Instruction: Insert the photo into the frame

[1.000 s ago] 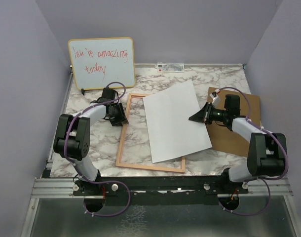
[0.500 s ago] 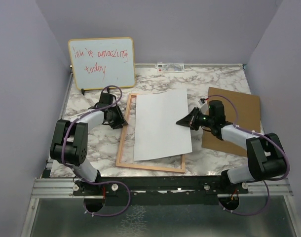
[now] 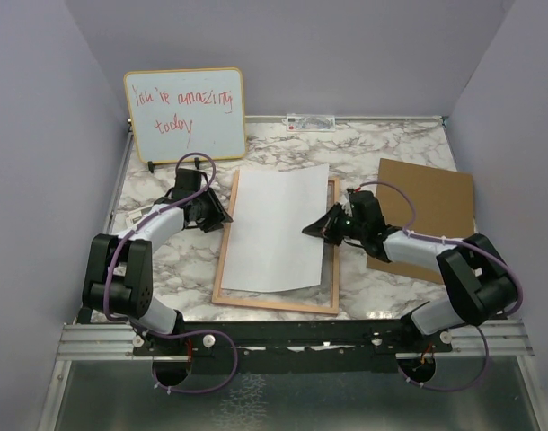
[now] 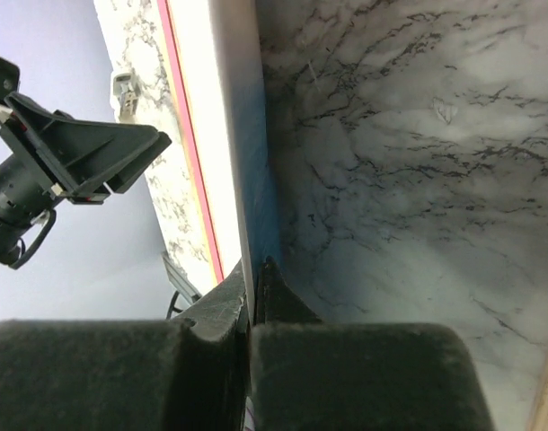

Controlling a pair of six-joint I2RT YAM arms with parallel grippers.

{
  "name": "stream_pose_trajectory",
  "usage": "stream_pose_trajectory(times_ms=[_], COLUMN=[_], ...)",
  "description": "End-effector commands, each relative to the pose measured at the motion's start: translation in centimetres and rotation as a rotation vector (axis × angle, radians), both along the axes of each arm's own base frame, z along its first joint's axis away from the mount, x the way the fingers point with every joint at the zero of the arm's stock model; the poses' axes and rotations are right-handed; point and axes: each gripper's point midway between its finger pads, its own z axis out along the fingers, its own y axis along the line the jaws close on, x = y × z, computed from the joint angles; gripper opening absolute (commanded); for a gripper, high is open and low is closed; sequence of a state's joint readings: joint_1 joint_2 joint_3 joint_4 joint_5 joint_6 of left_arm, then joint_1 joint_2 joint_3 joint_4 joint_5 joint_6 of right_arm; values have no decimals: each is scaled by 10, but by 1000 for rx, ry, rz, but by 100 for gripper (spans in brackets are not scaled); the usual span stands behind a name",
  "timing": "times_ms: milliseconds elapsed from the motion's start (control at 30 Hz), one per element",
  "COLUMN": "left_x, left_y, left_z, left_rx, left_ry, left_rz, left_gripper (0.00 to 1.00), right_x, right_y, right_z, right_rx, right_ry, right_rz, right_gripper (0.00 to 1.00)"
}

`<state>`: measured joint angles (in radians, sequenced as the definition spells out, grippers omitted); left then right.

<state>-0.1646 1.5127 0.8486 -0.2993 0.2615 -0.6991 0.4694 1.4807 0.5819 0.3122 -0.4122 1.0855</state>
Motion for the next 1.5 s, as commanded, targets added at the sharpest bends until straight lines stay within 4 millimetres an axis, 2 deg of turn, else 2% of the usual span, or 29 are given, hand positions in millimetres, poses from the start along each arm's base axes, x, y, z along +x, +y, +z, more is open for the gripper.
stream_pose_trajectory(times_ms=[0,133,300,500,667,867,1033,1133,1467], left_x=[-1,-1,0,-2,-2,-5,-8,-7,-8], left_y=[10,14,16,16,16,17,18,18,19], left_z=[-3,-7,-12,-16,-16,-21,-26,-25,-29], left_rx=[45,70,86,91,89,97,106,109,114], left_ry=[-8,-4,2,9,6,20,32,29,39], left_rz=[19,19,7,-8,-15,-31,-36,-37,-43], left_gripper=[39,42,42,42,42,42,42,42,42], right_x=[1,-7,-22,-28,-29,-21,-23,-27,-27], right_y=[-9,-15,-13,-15,-12,-7,6,1,-8], right_z=[-11,-11,-15,-19,-21,-21,-24,-30,-26], right_rx=[-56,-84,-127,-195,-217,-253,-188,-226,-239], right_ry=[39,50,93,94,86,55,87,133,177], right_rz=[-119,-113,-22,62,120,189,235,234,222], right_gripper=[0,1,1,0,1,1,1,1,0])
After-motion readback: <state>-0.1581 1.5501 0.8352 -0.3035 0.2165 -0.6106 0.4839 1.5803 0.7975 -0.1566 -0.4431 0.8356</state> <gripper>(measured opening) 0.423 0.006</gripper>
